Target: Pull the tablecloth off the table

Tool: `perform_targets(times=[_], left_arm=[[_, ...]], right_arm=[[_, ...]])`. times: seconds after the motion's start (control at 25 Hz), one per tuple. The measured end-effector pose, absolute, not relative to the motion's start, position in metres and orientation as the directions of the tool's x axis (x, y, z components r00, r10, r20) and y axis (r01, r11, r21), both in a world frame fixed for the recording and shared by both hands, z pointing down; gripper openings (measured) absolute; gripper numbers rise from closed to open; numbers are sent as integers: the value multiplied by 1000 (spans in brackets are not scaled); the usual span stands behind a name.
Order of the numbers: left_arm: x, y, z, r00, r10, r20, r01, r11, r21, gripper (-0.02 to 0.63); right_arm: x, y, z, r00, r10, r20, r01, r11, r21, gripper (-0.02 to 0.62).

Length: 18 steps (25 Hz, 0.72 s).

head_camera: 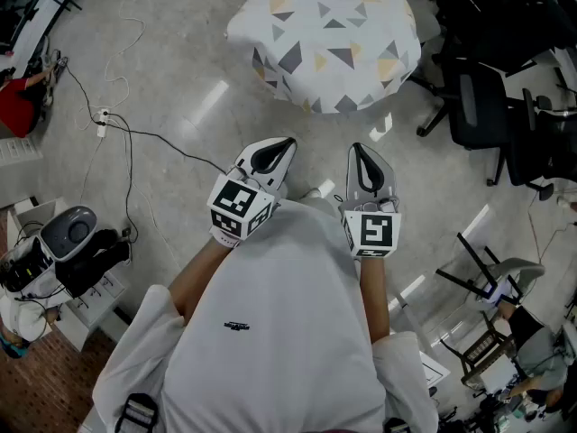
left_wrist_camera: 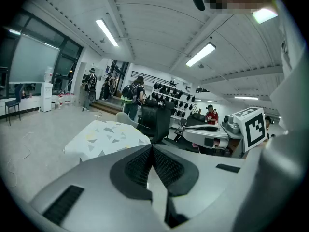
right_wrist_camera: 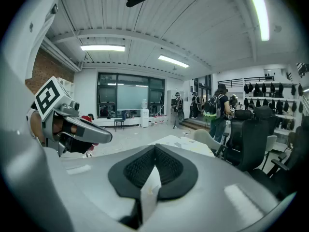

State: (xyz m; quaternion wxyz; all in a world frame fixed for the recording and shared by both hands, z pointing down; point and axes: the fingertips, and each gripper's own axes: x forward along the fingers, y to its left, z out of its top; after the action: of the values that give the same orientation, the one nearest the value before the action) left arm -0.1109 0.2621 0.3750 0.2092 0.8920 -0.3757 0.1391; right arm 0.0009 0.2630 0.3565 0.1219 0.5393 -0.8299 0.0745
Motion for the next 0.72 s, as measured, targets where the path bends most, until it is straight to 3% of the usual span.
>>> perform_targets(times=[0.72], left_arm=[[-60, 341, 329, 630, -696, 346, -775, -592, 221, 6]], right_arm=[[68, 342, 338, -430, -892, 142, -903, 425, -66, 6]])
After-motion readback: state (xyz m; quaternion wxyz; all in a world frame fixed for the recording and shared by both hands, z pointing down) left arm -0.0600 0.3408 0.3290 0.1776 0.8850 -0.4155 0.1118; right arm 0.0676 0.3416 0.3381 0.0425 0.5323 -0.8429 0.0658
